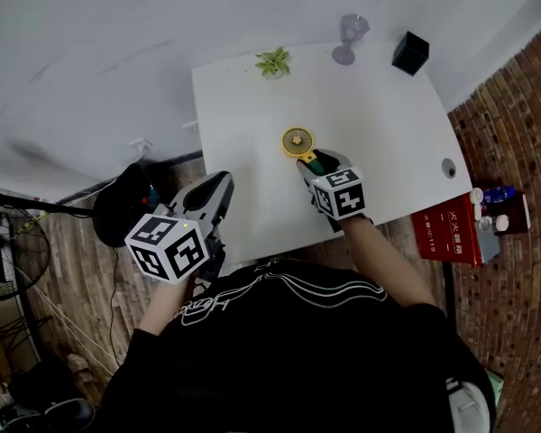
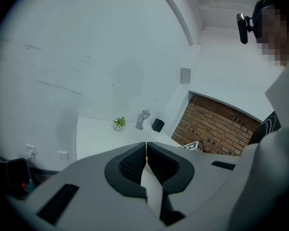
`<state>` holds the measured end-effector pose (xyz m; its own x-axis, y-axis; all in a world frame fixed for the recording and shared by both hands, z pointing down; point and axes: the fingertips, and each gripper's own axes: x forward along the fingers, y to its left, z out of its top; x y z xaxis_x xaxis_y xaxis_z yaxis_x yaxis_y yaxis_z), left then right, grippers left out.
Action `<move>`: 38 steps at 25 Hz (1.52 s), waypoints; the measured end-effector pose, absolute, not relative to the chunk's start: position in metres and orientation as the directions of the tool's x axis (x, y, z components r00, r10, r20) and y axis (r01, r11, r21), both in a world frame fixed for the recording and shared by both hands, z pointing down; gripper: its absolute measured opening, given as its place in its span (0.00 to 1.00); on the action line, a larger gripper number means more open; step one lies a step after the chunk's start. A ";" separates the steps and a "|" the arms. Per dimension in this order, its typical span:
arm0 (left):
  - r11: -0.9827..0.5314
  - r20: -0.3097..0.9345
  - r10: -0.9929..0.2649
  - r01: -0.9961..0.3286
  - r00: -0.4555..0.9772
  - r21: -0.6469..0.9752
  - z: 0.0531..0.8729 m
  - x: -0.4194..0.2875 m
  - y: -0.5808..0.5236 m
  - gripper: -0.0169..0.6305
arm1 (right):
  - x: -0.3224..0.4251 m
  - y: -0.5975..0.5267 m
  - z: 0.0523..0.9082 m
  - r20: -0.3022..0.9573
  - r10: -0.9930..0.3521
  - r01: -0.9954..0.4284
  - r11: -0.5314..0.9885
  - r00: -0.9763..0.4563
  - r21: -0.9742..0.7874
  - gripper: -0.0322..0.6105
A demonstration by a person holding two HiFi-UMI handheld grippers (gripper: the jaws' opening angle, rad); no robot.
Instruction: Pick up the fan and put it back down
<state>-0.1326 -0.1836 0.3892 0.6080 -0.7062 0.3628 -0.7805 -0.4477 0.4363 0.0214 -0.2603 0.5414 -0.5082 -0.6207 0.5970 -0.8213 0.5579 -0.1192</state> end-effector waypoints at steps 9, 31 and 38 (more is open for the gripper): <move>-0.444 0.367 -0.707 -0.784 0.604 0.433 0.393 -0.136 -0.194 0.08 | 0.025 -0.267 0.572 0.639 -0.598 -0.828 0.549 -0.485 -0.115 0.33; -0.431 0.378 -0.721 -0.803 0.581 0.412 0.387 -0.128 -0.176 0.08 | 0.033 -0.259 0.560 0.643 -0.564 -0.833 0.504 -0.518 -0.229 0.49; -0.435 0.380 -0.721 -0.806 0.579 0.402 0.380 -0.108 -0.157 0.08 | 0.038 -0.234 0.468 0.430 -0.630 -0.756 0.603 -0.647 -0.254 0.39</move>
<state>-0.1078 -0.1568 0.3804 0.5792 -0.7209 0.3805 -0.8056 -0.4349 0.4023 0.0377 -0.2341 0.4684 -0.6471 -0.6296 0.4299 -0.7559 0.6032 -0.2544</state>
